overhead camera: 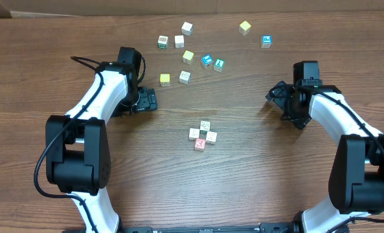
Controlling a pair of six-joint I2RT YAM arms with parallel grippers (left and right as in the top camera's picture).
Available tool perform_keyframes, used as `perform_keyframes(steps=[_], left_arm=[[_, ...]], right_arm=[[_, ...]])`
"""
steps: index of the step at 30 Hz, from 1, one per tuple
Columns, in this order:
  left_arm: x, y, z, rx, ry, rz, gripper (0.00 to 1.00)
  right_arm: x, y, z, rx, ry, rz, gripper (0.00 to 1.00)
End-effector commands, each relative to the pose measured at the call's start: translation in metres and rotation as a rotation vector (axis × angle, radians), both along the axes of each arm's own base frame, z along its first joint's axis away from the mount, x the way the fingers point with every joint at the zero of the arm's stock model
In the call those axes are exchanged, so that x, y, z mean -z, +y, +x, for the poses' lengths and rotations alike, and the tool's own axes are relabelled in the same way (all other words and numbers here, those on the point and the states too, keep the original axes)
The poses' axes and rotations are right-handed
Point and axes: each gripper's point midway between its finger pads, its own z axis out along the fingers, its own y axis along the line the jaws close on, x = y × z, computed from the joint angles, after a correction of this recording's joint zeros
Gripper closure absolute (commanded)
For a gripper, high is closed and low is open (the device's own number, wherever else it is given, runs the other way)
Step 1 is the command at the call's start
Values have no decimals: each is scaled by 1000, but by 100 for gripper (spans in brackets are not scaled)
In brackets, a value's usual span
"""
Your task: Form a circle
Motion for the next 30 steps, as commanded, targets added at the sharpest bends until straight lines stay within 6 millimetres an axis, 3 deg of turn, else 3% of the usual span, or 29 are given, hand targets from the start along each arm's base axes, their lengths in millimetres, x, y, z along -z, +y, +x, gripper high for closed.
perform_keyframes(steps=[1,8,11,15,22,26,30], left_arm=[[6,3,-3,-9,15,14,0],[1,5,-1,-13,0,12,1],[-19,4,3,-11,-53,6,1],[-63,27,17,2,-198,112,1],[-122,45,20,-40,-361,116,0],[-134,50,31,-36,-438,109,0],[-139,39,59,30,-613,58,0]], right_arm=[[2,-1,-1,5,2,2,0],[2,-1,-1,6,2,2,0],[2,-1,-1,6,2,2,0],[2,-1,-1,6,2,2,0],[2,-1,-1,6,2,2,0],[2,-1,-1,6,2,2,0],[2,-1,-1,6,2,2,0]])
